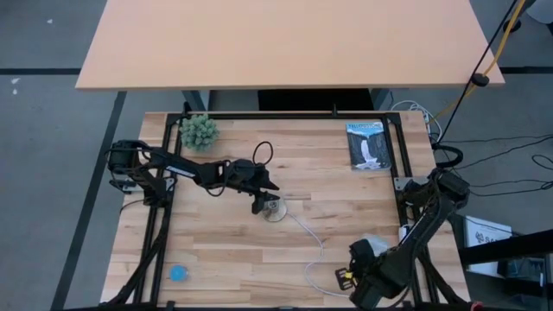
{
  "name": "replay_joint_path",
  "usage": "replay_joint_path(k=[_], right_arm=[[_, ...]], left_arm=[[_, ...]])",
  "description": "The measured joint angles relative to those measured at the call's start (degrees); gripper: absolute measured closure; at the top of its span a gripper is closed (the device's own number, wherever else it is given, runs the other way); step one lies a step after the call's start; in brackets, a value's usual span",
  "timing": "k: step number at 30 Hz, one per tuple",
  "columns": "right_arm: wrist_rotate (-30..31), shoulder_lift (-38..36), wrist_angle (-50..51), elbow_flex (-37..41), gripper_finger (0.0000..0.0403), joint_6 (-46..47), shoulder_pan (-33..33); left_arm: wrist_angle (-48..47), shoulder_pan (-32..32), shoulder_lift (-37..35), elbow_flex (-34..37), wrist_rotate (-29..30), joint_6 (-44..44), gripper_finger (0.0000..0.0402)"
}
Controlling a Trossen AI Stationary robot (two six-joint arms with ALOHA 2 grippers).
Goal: Screw lightbulb
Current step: Insert the white light bulb into the gold lamp
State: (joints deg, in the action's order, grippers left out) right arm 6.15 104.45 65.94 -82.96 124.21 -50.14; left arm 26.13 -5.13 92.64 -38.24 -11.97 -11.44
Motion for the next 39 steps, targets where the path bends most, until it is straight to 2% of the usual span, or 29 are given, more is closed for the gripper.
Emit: replay_joint_path(k=[4, 12, 17, 21, 31, 35, 39], right_arm=[[-4.40, -0.68, -3.53, 0.00, 0.0383, 1.95, 0.15], [-5.93, -0.58, -6.22, 0.00, 0.0339, 2.66, -0.62], [-6.95, -0.29, -5.47, 0.00, 0.0310, 3.29, -0.79], [-12.08, -0.27, -2.34, 0.00, 0.0292, 4.40, -2.01], [-12.75, 2.57, 0.67, 0.00, 0.0301, 2.89, -7.31], [-16.78, 5.18, 3.56, 0.00, 0.0308, -0.15, -8.37], [-20.09, 7.19, 10.93, 0.00, 0.0314, -3.59, -8.68]], left_arm=[[-0.11, 0.00, 0.00, 0.00, 0.02, 0.02, 0.0224], [-1.74, 0.00, 0.02, 0.02, -1.19, 1.21, 0.0224], [-1.75, 0.00, 0.02, 0.02, -1.55, 1.27, 0.0224], [-2.17, 0.04, 0.02, 0.02, -1.55, 1.25, 0.0223], [-3.13, 0.33, 0.02, 0.02, -1.65, 1.07, 0.0224], [-3.10, 0.36, 0.02, 0.02, -1.66, 1.07, 0.0224], [-2.98, 0.44, 0.02, 0.02, -1.67, 1.07, 0.0223]])
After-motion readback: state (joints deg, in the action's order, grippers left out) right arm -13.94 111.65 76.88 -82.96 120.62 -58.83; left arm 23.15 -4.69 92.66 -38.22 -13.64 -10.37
